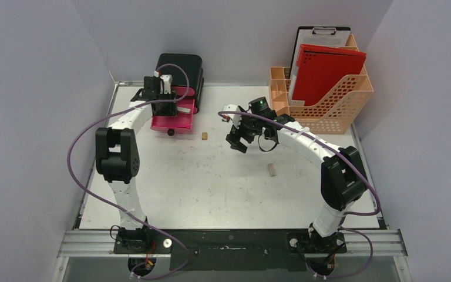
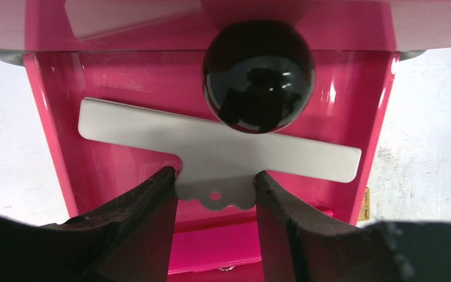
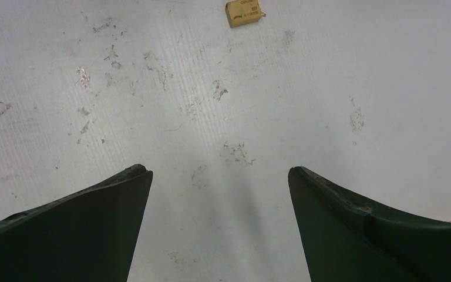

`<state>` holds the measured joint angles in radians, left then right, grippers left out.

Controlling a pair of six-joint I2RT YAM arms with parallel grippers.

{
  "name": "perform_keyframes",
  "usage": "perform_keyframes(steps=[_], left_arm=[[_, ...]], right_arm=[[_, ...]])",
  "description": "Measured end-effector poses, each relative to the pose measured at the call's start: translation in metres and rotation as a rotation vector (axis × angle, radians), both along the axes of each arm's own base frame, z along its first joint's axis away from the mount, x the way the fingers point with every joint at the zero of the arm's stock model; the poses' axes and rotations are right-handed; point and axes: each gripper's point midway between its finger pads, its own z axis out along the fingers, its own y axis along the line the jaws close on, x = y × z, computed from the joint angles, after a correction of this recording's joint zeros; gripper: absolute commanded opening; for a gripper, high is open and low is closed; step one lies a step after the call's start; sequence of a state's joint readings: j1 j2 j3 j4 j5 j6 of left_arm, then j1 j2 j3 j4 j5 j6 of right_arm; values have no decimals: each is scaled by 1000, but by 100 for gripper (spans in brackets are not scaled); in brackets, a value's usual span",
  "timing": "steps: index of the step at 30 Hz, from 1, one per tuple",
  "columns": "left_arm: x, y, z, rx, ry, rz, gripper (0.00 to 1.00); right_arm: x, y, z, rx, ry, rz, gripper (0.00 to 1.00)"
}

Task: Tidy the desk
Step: Place the stationery in the drawer.

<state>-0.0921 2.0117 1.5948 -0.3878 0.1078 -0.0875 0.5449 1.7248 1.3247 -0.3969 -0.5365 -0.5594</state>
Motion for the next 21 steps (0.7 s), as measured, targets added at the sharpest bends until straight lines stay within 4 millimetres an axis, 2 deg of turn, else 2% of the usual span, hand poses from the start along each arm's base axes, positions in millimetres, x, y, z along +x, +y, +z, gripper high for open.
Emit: perform_keyframes(steps=[2, 7, 10, 14, 21], left_arm=[[-1, 0, -4, -3, 15, 5, 3], [3, -2, -1, -7, 9, 10, 32], [5, -4, 2, -9, 0, 9, 44], [5, -7, 3, -12, 0, 9, 54], [6, -10, 7, -16, -6, 9, 62]], right_arm=[[0, 0, 0, 2, 1, 0, 90], [0, 0, 1, 5, 2, 2, 90], [0, 0, 1, 6, 2, 3, 90], [-1, 0, 1, 7, 4, 5, 90], [-1, 1, 1, 9, 5, 7, 90]])
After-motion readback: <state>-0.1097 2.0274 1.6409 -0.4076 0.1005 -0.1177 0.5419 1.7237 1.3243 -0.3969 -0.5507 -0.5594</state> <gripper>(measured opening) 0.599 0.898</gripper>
